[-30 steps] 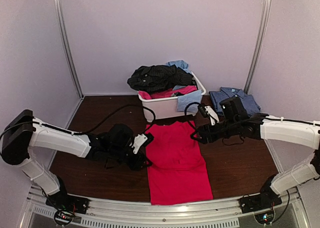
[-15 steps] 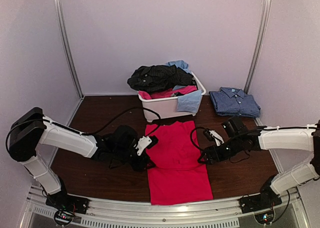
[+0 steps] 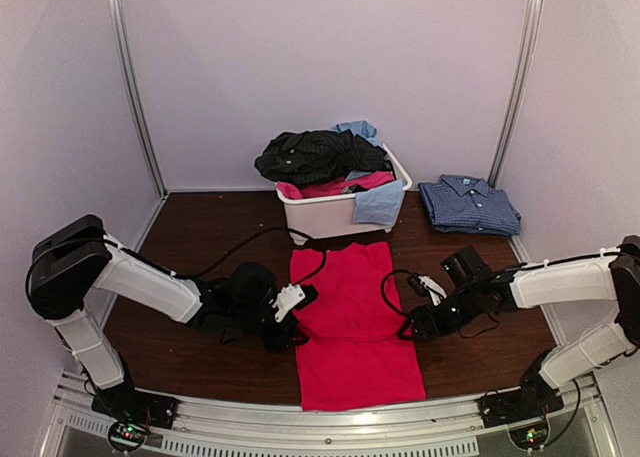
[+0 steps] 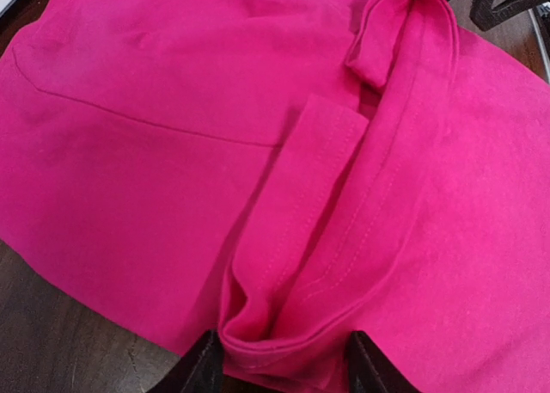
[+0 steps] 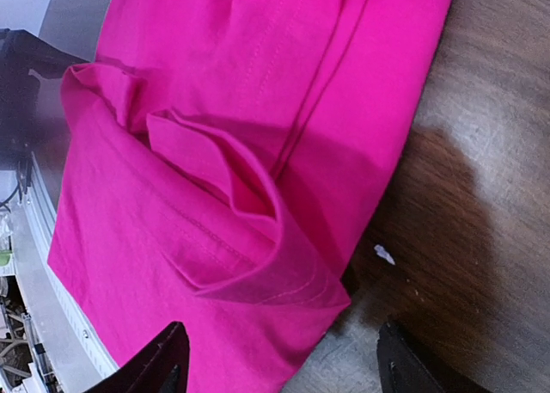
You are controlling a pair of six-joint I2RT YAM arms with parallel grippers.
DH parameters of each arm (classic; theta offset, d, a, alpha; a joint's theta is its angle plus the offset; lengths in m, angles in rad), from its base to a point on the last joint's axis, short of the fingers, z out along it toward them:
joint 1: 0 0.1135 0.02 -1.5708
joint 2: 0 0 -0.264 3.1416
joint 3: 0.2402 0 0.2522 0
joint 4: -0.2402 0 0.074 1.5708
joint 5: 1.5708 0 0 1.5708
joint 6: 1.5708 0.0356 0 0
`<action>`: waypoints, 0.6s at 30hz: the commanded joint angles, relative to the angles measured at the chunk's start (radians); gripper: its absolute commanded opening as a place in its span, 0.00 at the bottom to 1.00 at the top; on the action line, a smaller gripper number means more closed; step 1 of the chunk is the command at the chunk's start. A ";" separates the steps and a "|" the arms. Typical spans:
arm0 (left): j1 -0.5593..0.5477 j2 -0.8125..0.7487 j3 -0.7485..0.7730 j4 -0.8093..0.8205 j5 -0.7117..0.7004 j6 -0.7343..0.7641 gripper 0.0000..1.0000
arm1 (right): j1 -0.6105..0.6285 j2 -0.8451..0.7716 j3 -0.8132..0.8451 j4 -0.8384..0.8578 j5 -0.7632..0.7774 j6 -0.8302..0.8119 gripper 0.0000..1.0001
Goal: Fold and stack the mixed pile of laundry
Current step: Move the 2/3-rectangle-folded T-shirt to the center of the board.
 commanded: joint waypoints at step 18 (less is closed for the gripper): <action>0.065 0.056 0.072 0.061 -0.003 -0.117 0.32 | -0.050 0.153 0.173 0.080 -0.007 -0.094 0.64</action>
